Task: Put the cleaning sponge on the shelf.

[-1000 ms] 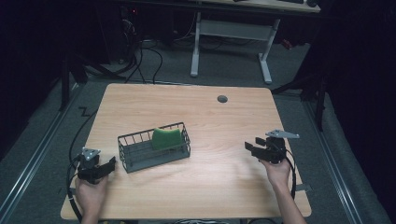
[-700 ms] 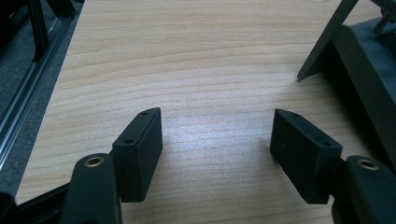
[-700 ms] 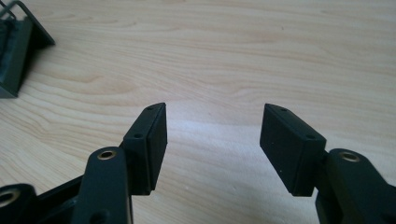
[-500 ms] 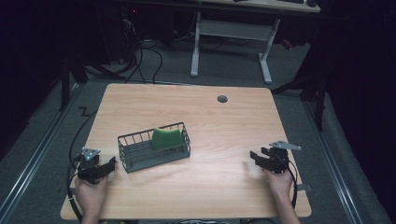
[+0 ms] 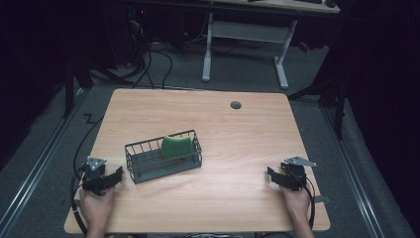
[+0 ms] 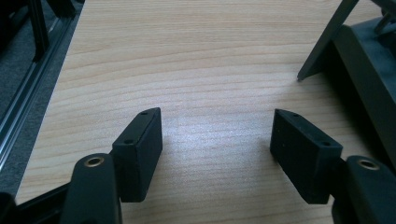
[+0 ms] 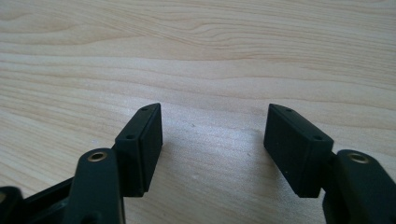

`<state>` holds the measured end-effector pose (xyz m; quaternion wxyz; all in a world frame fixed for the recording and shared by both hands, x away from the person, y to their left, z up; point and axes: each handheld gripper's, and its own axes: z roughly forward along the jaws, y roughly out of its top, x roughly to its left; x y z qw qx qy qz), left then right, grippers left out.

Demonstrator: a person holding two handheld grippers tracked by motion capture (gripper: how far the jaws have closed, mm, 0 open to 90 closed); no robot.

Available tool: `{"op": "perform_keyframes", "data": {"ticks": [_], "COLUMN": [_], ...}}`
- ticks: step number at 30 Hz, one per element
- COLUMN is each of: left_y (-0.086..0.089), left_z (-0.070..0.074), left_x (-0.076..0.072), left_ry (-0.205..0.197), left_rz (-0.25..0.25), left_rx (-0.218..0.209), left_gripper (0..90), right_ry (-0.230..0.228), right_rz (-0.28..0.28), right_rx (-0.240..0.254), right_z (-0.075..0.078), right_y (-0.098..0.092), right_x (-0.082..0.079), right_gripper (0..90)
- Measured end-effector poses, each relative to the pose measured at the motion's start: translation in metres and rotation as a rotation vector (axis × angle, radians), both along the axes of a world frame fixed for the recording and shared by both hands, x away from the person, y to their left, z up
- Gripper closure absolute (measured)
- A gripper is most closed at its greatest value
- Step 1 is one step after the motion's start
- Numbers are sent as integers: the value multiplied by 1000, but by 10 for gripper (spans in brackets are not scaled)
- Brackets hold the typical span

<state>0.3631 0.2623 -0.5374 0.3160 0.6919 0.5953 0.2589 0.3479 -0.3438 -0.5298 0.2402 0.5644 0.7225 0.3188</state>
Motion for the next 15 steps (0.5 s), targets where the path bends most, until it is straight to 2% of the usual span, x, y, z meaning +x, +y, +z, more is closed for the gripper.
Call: {"op": "perform_keyframes", "data": {"ticks": [3, 15], "left_y": [0, 0], "left_z": [0, 0], "left_x": [0, 0], "left_ry": [0, 2], "left_rz": [1, 4], "left_rx": [0, 2], "left_gripper": [348, 348], "right_ry": [-3, 4], "right_rz": [6, -9], "right_rx": [-38, -34], "right_z": [0, -1], "right_y": [4, 3], "right_x": [0, 1], "right_gripper": [338, 309]}}
